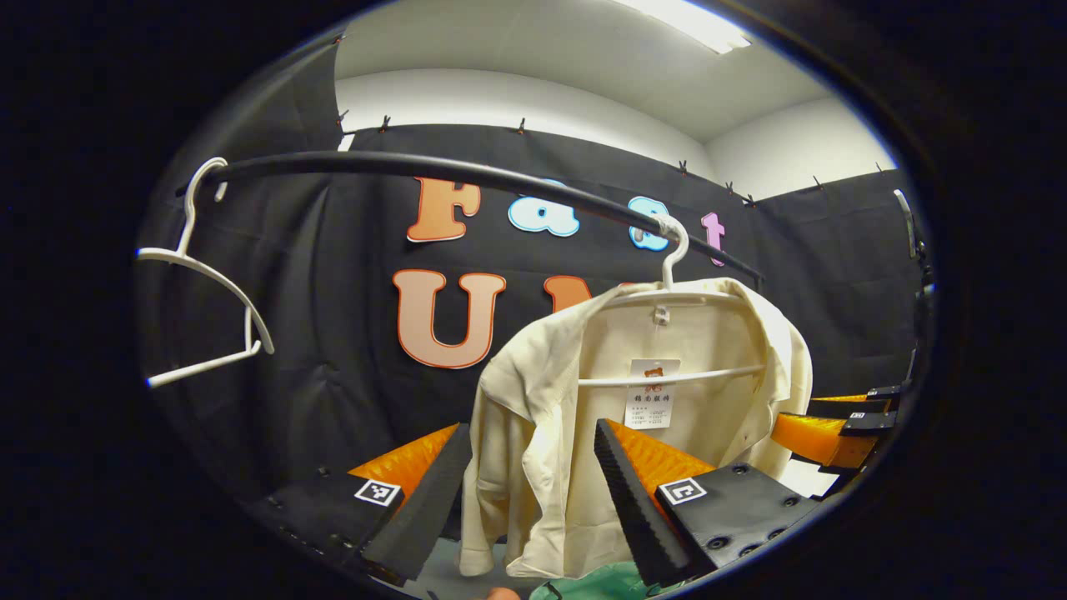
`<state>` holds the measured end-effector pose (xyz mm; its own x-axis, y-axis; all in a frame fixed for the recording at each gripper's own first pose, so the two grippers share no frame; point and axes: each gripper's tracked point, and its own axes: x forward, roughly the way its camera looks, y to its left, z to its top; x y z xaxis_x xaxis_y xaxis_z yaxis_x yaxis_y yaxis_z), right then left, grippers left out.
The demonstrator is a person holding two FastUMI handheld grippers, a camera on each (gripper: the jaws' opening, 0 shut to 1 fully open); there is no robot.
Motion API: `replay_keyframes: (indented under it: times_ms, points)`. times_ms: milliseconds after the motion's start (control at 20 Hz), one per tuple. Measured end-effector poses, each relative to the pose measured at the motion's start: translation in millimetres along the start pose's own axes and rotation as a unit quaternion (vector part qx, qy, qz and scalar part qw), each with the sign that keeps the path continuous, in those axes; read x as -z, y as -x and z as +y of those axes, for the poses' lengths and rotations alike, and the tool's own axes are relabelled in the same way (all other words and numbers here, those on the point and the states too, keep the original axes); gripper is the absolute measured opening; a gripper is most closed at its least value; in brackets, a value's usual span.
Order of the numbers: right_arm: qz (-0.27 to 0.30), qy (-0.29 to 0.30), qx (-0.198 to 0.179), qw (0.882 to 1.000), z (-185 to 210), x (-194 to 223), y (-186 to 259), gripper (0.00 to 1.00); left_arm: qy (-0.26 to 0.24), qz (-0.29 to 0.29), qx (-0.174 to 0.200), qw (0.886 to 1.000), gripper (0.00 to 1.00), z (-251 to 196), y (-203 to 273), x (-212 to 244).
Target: Grasp the clothes on the hanger with both hands and then place them into the laundry hamper below.
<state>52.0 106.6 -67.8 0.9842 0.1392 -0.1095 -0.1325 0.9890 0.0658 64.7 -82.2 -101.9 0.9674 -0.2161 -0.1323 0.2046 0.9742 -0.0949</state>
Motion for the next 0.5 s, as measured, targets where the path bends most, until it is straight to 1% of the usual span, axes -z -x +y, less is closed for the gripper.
replay_keyframes:
  times_ms: [50,100,200,300,350,400,450,500]
  points:
    - [0.001,0.001,-0.006,1.0,5.8,3.1,-5.3,0.86,0.003,0.005,0.003,1.0,1.0,-1.5,-5.9,6.8]
    - [0.004,0.002,-0.01,1.0,9.3,7.0,-9.8,0.82,0.005,0.011,0.004,1.0,0.97,-1.4,-13.0,13.6]
    - [0.011,0.006,-0.014,1.0,13.4,14.9,-19.2,0.8,0.004,0.014,0.003,1.0,0.97,2.1,-27.3,21.2]
    - [0.013,0.01,-0.01,1.0,12.9,17.8,-30.8,0.76,0.008,0.013,0.01,1.0,0.96,0.6,-42.9,26.2]
    - [0.016,0.01,-0.007,1.0,11.8,19.8,-36.2,0.74,0.011,0.016,0.018,1.0,1.0,-3.3,-49.6,30.2]
    - [0.019,0.008,-0.006,1.0,11.2,22.3,-41.3,0.7,0.013,0.02,0.025,0.999,0.97,-7.4,-56.2,34.9]
    - [0.022,0.007,-0.006,1.0,11.6,24.2,-44.6,0.68,0.015,0.024,0.027,0.999,1.0,-10.0,-61.7,39.5]
    - [0.024,0.006,-0.004,1.0,9.0,26.0,-48.1,0.62,0.014,0.029,0.029,0.999,0.97,-12.0,-66.6,43.9]
